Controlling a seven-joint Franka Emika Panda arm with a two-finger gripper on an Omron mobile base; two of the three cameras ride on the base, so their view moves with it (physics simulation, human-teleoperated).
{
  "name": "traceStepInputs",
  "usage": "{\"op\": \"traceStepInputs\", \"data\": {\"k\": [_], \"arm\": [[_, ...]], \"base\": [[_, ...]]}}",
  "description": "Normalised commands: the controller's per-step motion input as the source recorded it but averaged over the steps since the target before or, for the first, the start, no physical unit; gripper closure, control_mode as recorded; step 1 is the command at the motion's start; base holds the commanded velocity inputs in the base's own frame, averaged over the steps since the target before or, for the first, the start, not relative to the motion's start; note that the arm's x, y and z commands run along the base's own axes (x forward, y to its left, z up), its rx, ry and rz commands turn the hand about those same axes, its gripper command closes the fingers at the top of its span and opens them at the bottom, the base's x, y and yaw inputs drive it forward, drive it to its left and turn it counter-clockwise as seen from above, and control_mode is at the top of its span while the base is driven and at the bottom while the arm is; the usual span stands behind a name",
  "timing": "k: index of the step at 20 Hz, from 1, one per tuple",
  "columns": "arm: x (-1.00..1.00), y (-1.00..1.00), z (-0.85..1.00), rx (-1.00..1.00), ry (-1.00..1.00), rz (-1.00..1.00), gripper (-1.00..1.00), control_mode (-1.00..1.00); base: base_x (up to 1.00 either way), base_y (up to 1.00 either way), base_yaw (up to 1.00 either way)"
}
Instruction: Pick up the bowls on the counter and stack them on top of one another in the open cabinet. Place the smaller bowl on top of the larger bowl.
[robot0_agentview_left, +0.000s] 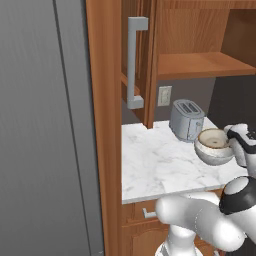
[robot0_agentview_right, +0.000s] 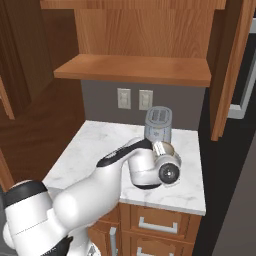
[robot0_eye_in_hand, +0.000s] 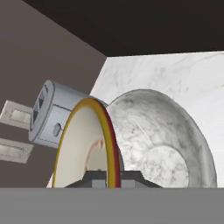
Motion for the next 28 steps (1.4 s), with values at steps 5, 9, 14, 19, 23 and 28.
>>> {"op": "traceStepInputs", "data": {"k": [5,9,14,19,23,28], "arm": [[0.04,-0.16,-0.09,0.04,-0.01,0.0,1.0,-1.0],[0.06,0.0,-0.02,0.0,0.0,0.0,1.0,-1.0],[0.19,0.0,-0.14,0.0,0.0,0.0,1.0,-1.0],[0.13,-0.02,-0.25,0.0,0.0,0.0,1.0,-1.0],[0.04,-0.14,-0.28,0.0,0.0,0.0,1.0,-1.0],[0.04,-0.09,-0.16,0.0,0.0,0.0,1.0,-1.0]], "base": [[0.0,0.0,0.0],[0.0,0.0,0.0],[0.0,0.0,0.0],[0.0,0.0,0.0],[0.0,0.0,0.0],[0.0,0.0,0.0]]}}
